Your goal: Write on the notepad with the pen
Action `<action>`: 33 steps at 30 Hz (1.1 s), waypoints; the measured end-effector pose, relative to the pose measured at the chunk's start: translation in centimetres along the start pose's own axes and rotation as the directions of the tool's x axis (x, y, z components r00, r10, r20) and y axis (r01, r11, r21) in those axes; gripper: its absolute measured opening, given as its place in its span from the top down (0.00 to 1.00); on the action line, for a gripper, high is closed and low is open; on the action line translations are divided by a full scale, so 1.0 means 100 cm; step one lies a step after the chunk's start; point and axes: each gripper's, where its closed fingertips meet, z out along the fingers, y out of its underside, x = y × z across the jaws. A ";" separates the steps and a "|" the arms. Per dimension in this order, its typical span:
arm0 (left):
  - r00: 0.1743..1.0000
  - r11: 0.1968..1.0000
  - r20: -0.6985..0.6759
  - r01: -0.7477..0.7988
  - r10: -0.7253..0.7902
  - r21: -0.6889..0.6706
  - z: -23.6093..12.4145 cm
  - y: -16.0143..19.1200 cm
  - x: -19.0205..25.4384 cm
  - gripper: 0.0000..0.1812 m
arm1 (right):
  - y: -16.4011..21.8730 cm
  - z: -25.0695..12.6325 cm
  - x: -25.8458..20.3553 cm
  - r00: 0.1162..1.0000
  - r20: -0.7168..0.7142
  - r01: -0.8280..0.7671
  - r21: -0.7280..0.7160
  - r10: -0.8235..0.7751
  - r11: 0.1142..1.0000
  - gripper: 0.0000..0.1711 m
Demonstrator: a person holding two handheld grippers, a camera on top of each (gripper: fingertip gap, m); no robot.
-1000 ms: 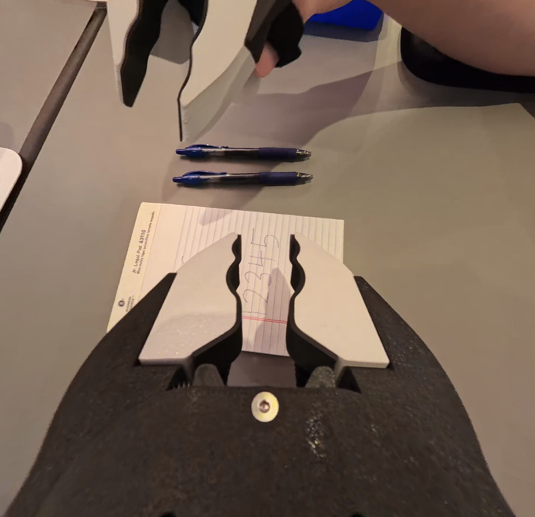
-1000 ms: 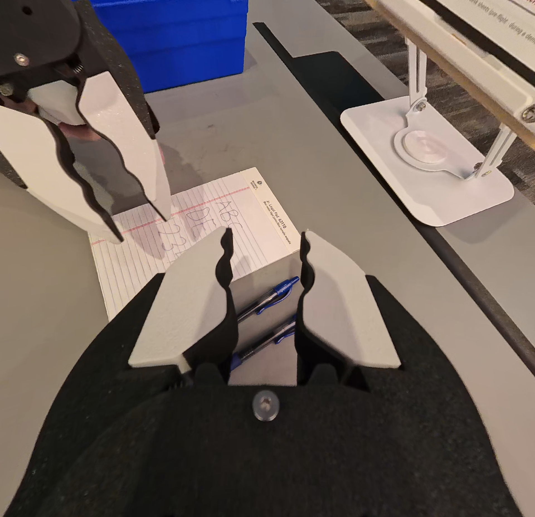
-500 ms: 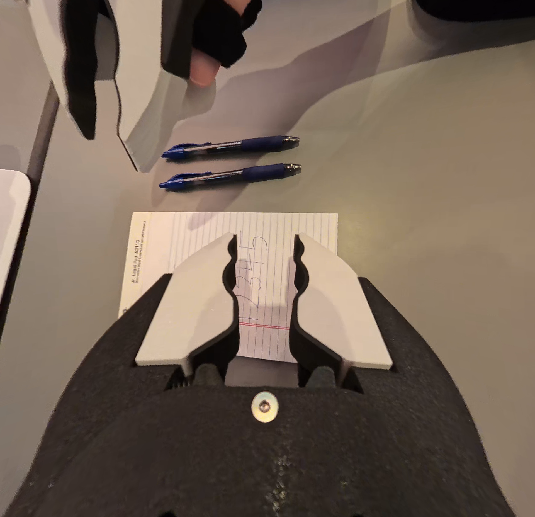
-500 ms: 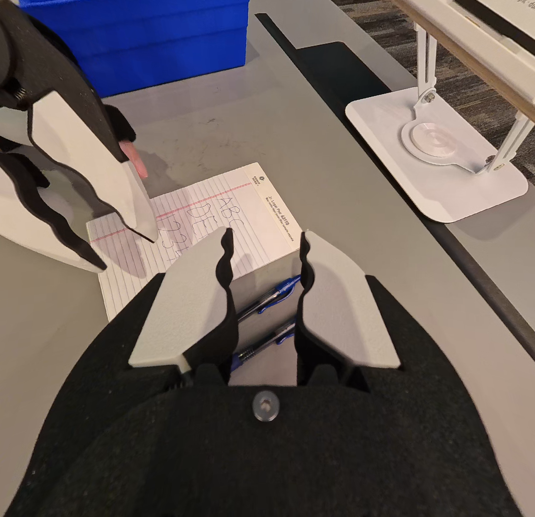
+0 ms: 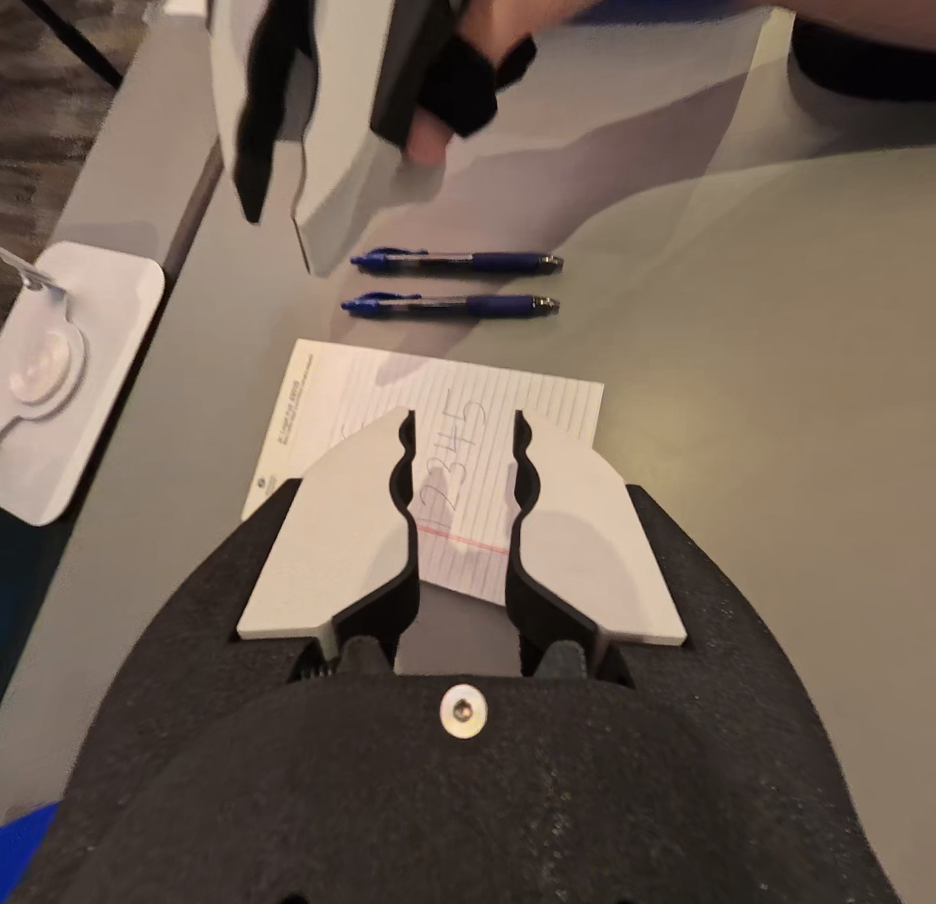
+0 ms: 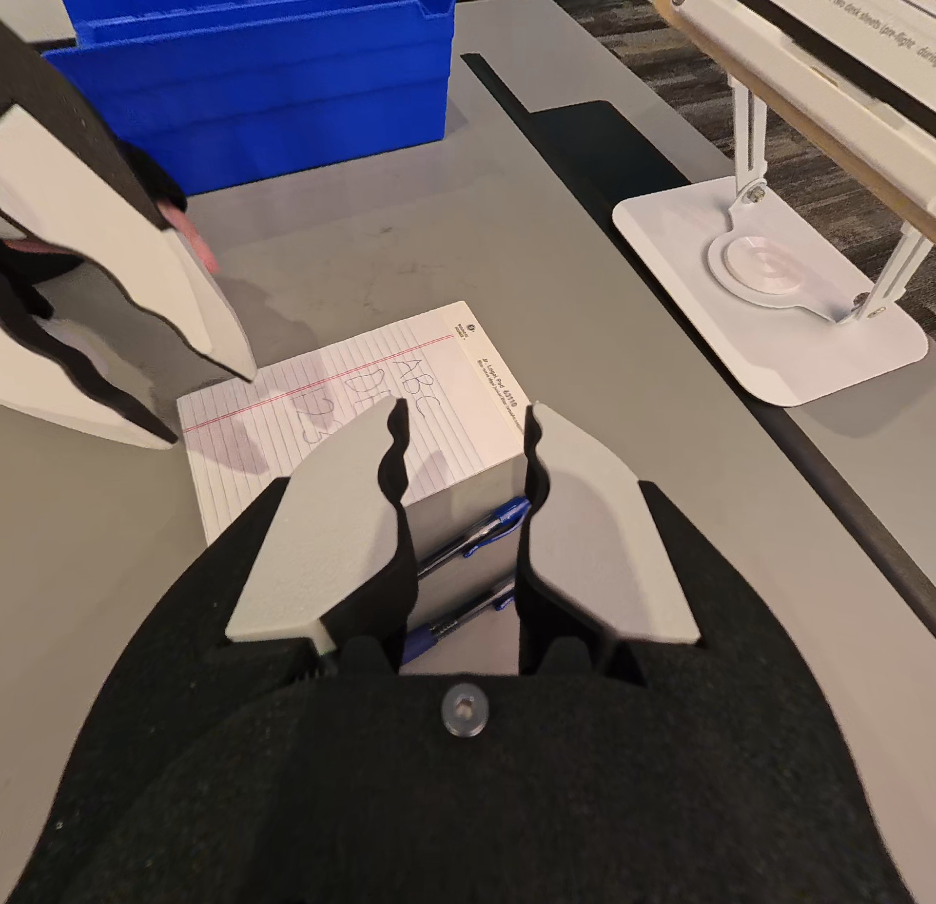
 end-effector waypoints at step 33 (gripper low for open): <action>0.997 0.992 -0.052 -0.056 0.050 -0.116 0.015 0.060 0.042 0.79 | 0.021 0.024 -0.008 0.998 0.062 -0.030 -0.053 0.033 0.998 0.77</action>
